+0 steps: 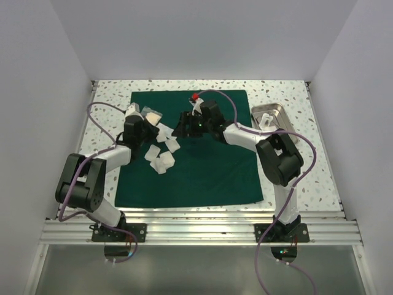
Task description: Prepare the surgical pack
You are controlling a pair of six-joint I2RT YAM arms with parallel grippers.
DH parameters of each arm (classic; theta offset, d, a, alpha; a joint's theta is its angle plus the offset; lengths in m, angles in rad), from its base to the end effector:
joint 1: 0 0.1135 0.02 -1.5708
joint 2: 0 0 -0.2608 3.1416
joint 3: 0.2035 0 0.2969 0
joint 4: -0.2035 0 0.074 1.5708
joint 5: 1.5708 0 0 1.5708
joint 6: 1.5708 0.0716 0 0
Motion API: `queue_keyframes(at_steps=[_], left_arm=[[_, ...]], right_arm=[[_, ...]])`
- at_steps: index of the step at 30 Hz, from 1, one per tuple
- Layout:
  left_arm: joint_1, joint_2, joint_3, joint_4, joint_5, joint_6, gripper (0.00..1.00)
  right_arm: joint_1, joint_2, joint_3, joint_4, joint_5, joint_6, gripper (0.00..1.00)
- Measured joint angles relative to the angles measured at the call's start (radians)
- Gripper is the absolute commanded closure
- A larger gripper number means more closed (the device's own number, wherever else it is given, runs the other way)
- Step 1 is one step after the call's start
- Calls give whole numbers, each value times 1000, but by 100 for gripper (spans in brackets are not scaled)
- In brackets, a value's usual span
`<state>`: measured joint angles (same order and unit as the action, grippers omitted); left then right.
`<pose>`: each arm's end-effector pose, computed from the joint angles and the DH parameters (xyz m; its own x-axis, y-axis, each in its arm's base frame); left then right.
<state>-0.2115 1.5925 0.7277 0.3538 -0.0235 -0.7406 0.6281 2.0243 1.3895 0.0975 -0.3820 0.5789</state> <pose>0.3787 -0.0796 0.1207 -0.4810 -0.5866 -0.6515 -0.1825 0.7939 -0.5801 0.4088 0.3299 0.1519 -0.7867 0.0561 -0.6147 -0.4467 0.6355 0.6297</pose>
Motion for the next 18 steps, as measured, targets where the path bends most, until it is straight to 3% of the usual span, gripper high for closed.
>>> queue_keyframes(at_steps=[10,18], left_arm=[[38,-51,-24,5,184,-40,100],[46,-100,-45,34,336,-117,100]], right_arm=[[-7,34,-47,299,-137,117,23],[-21,66,-72,404,-191,175,27]])
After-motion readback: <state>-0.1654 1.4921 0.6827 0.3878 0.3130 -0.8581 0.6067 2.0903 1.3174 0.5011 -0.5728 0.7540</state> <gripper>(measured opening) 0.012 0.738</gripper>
